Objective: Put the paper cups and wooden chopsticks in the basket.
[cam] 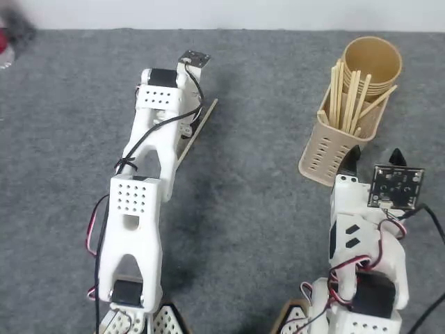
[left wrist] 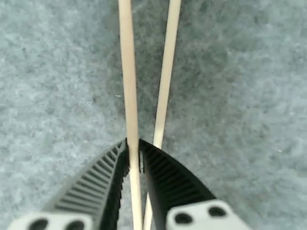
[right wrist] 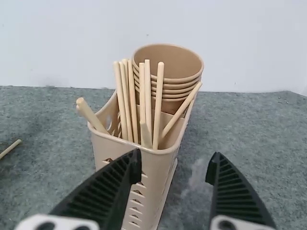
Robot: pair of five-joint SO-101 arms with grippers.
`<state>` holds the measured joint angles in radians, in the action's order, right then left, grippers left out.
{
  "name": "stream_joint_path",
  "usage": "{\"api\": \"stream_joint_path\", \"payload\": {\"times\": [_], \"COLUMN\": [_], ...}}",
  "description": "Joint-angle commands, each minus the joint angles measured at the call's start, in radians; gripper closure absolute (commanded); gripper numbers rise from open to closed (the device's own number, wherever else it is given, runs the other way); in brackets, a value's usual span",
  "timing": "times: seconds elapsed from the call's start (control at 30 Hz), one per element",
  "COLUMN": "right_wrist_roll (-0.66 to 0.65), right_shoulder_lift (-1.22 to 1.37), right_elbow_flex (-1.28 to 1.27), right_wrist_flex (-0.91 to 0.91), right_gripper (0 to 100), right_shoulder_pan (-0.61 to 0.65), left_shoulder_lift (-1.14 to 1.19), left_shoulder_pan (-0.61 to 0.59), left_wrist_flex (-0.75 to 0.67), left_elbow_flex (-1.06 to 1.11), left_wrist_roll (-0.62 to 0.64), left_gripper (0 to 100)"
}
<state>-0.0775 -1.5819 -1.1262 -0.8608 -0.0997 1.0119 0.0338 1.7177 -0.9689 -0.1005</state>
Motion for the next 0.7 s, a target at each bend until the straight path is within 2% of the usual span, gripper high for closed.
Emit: {"api": "stream_joint_path", "payload": {"times": [0.0,0.4,0.53,0.67], "right_wrist_roll": [0.011,0.011,0.011,0.011], "right_shoulder_lift": [0.010,0.010,0.008,0.008], "right_elbow_flex": [0.005,0.005,0.005,0.005], "right_wrist_flex": [0.015,0.015,0.015,0.015], "right_gripper": [77.5,77.5,77.5,77.5], "right_shoulder_pan": [0.005,0.005,0.005,0.005], "left_shoulder_lift": [-0.015,-0.012,0.057,0.100], "left_shoulder_pan": [0.028,0.035,0.035,0.034], "left_wrist_flex": [0.012,-0.025,-0.051,-0.015], "left_elbow_flex": [0.019,0.022,0.018,-0.054], "left_wrist_roll": [-0.002,-0.002,-0.002,-0.002], "left_gripper": [99,99,99,99]}}
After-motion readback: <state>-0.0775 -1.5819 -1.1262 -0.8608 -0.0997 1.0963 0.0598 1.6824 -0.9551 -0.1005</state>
